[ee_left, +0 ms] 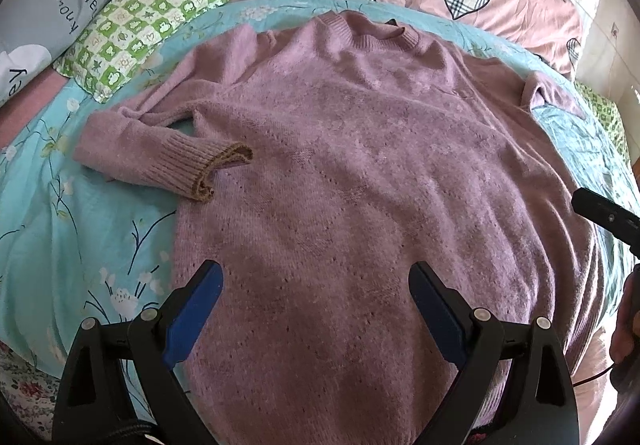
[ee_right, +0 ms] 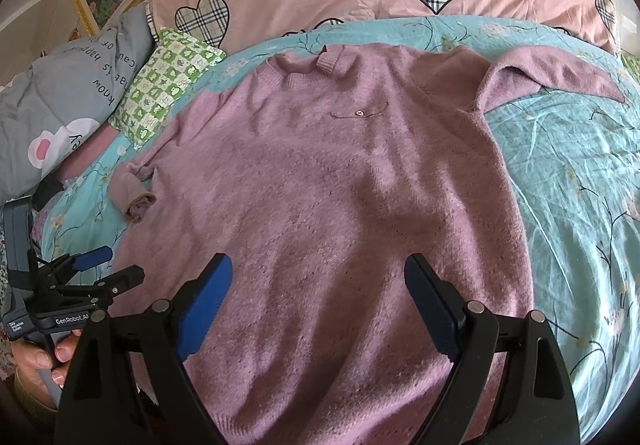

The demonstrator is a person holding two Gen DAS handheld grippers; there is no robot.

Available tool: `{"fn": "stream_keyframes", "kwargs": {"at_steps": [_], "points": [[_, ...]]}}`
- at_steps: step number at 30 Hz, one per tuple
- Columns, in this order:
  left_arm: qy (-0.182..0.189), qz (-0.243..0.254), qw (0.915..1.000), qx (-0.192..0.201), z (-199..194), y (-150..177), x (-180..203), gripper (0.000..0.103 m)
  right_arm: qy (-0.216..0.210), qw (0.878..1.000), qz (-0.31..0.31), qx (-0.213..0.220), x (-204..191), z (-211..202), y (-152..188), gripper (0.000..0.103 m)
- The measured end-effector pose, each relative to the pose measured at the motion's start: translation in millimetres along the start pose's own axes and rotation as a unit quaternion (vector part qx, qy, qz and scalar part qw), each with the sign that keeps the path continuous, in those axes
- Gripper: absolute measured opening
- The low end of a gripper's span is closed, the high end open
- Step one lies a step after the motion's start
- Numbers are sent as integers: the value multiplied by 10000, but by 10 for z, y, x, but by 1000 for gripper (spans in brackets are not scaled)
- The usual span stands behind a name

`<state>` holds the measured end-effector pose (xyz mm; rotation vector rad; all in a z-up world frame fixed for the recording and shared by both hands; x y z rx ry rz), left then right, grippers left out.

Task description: Fold small clothes

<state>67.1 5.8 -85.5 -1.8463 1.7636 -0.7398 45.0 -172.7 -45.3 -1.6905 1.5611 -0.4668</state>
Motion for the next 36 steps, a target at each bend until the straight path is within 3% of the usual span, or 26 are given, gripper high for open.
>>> {"fn": "stream_keyframes", "kwargs": {"at_steps": [8,14,18,30,36], "points": [[103,106,9999,52,72,-105,12,95,-37,10000,55,-58,81,115,-97,88],[27,574,9983,54,170,-407,-60,95,-49,9999,-9,-124,186,253,-307,88],[3,783,9969,-27,297,-733,-159,95,15,9998,-154,-95,297,357,-540,88],[50,1156,9922,463,983,-2027,-391,95,164,9991,-375,-76,640,973,-1419,88],[112,1048,9943,185,1488,-2394,-591,95,191,9985,-520,-17,849,1343,-1881,88]]}}
Point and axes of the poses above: each gripper's, at about its wrist camera, not at the fingertips, and z roughly the way its jaws point, x to its right, y to its underside, the point moved 9 cm from there along z, roughly the way its jaws point, and after that the axes turned 7 degrees about x, right-handed, at the moved point
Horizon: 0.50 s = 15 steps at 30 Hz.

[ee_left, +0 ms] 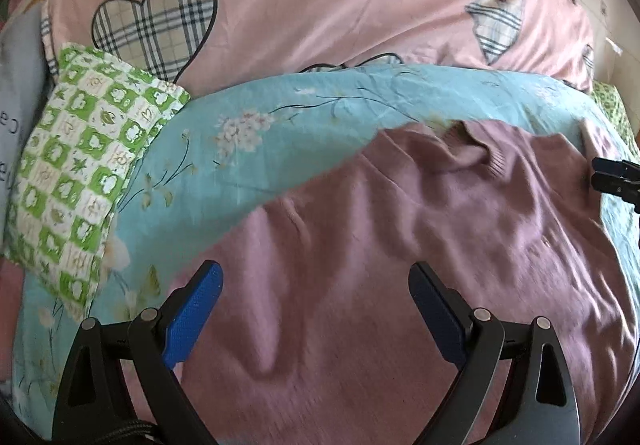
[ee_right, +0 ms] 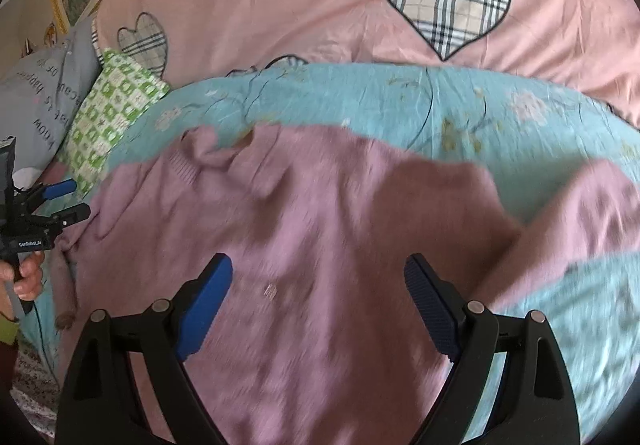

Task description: Fold small clothes

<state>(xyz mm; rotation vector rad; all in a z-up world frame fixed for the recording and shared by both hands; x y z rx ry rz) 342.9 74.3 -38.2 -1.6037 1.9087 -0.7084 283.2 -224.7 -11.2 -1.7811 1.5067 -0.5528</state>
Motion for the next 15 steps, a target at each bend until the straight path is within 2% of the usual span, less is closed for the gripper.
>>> {"fn": "stream_keyframes", "kwargs": {"at_steps": [5,8,13,15], "points": [[93,-74,9998,-175,365,-212,-187,95,128,9996,-251,-26,210,356,-304,88],[455,44,9981,-409,607,-280,-213,95,88,9994,-305,-106,317,614,-466,88],[515,283,9954,-760,1012,-306,-286,95,-67,9956,-867,-354,302,1058,-549,88],[640,328,9924,-1002,1168,-240,-274,91,-141,9939,-998,-438,296,1188,-535,88]]}}
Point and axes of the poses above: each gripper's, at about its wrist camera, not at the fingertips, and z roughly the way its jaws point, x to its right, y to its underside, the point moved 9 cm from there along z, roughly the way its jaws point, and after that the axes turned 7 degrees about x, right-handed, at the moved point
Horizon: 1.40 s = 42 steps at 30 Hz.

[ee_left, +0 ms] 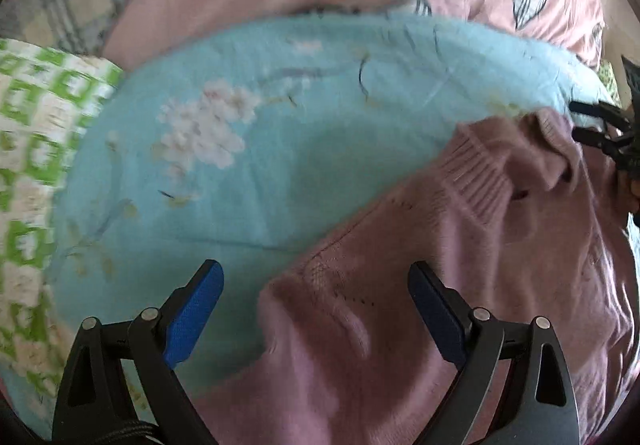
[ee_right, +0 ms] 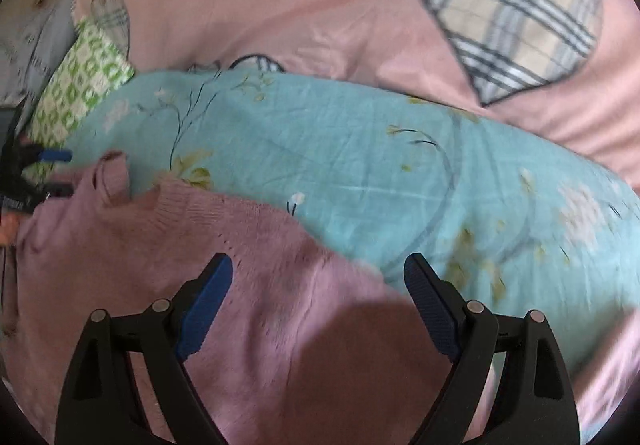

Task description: Fold small clothes

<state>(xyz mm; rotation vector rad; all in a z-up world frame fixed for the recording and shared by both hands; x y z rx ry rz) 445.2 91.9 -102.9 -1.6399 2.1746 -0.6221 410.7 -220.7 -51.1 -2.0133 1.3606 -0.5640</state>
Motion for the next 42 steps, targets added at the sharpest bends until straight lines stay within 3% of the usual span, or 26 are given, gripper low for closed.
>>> {"fn": "stream_keyframes", "kwargs": {"at_steps": [2,3,4,5,6,7,8,11,15,19,23,25,27,29,31,37,42], "points": [[27,156,9997,-192,132,57,38,83,-38,9999,-75,-120,2,116,28,84],[-29,256,9995,-167,157,66,63,82,-61,9998,-92,-190,-13,175,50,78],[-35,350,9993,-91,150,65,102,74,-88,9997,-94,-223,-25,209,69,72],[25,425,9991,-39,130,68,144,58,-95,9996,-124,-220,-44,224,76,67],[98,494,9987,27,95,72,189,46,-120,9996,-176,-205,-70,230,72,55],[143,562,9983,96,54,78,224,7,-143,9995,-173,-200,-88,221,62,27],[101,618,9979,159,4,84,239,8,-101,9997,-128,-179,-84,202,42,11],[-217,670,9960,551,-221,62,183,7,180,9997,-71,167,-50,13,-98,10],[-486,-131,9934,1033,-487,32,-184,6,506,9967,300,556,184,-213,-200,9],[-887,-125,9938,661,-148,202,-244,6,761,9949,587,290,340,9,-29,9],[-1046,-226,9923,620,51,167,-178,7,1022,9922,686,205,363,146,36,10],[-1058,-335,9922,559,57,132,-172,9,1005,9912,843,201,360,123,-19,14],[-1049,-454,9917,581,-86,107,-184,16,1015,9903,903,286,329,32,-97,29],[-1161,-582,9888,735,-300,100,-197,18,1005,9884,1047,452,350,-197,-137,56],[-1138,-712,9873,854,-523,66,-129,23,869,9851,1270,767,376,-474,-138,63],[-857,-764,9876,1075,-1061,208,333,46,1122,9652,1992,1268,782,-1316,297,64],[-363,-962,9896,1003,-1158,473,835,53,1641,9267,3092,1366,1563,-1851,1062,64]]}}
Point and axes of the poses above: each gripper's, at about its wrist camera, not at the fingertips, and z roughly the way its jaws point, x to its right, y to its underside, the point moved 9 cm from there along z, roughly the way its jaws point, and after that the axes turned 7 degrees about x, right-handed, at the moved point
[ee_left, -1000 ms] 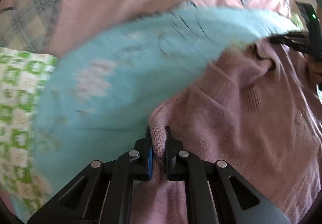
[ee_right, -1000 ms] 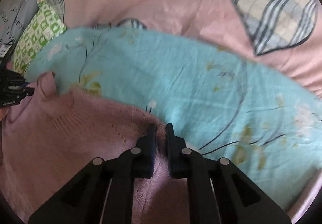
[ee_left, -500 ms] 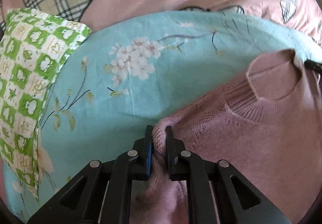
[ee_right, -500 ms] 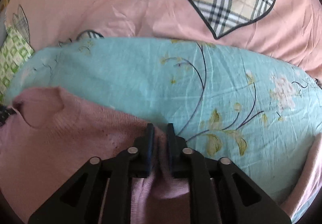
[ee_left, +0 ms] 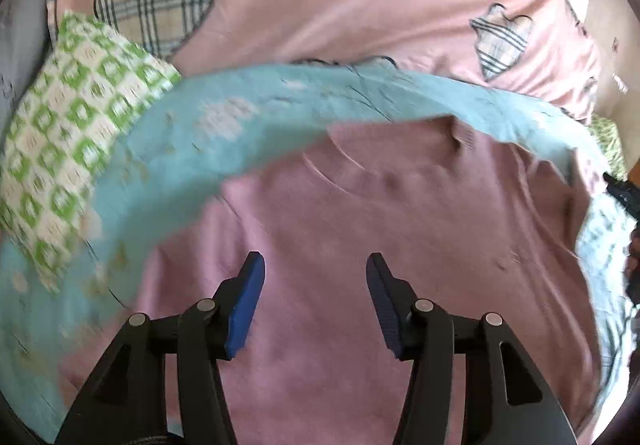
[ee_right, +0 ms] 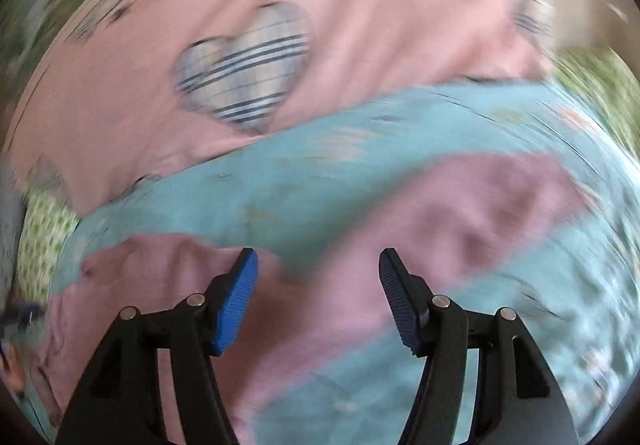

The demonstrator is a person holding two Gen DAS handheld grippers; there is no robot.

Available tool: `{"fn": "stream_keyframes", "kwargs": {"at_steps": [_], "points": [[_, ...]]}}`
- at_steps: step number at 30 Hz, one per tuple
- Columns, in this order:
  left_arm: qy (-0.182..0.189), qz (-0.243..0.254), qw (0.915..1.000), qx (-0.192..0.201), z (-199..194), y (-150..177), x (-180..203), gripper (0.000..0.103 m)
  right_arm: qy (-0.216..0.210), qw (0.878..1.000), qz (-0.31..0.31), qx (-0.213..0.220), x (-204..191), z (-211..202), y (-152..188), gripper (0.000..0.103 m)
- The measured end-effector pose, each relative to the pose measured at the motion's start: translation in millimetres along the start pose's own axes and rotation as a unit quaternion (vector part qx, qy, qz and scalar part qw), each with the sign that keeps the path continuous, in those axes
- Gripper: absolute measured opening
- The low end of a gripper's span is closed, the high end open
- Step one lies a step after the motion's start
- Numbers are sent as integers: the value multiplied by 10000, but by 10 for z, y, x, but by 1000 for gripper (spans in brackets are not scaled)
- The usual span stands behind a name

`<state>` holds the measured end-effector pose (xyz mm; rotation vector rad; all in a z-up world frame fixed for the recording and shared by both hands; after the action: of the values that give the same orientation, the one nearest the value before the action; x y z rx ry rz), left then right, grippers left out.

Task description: Fold small clothes

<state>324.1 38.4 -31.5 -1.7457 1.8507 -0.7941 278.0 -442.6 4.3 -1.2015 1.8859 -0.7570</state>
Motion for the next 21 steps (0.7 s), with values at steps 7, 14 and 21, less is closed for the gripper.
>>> {"fn": "stream_keyframes", "kwargs": {"at_steps": [7,14,21], "points": [[236,-564,9966,-552,163,566,341,55,280,9911,1298,-25,1026,74,17,64],[218,-588,9944,-845,226,1004,588,60,512,9781,2014,138,1503,459,-163,64],[258,-649,9936,-884,77,1185,562,61,414,9940,956,345,977,351,-441,10]]}}
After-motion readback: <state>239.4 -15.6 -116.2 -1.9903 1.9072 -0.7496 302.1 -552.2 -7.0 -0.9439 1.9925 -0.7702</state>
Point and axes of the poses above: each gripper's, at about its wrist camera, not at the fingertips, and z roughly the way its jaws point, x to its right, y to its underside, the point moved 9 cm from there along z, roughly the way its jaws point, and after that the axes turned 7 degrees about x, right-handed, at the moved point
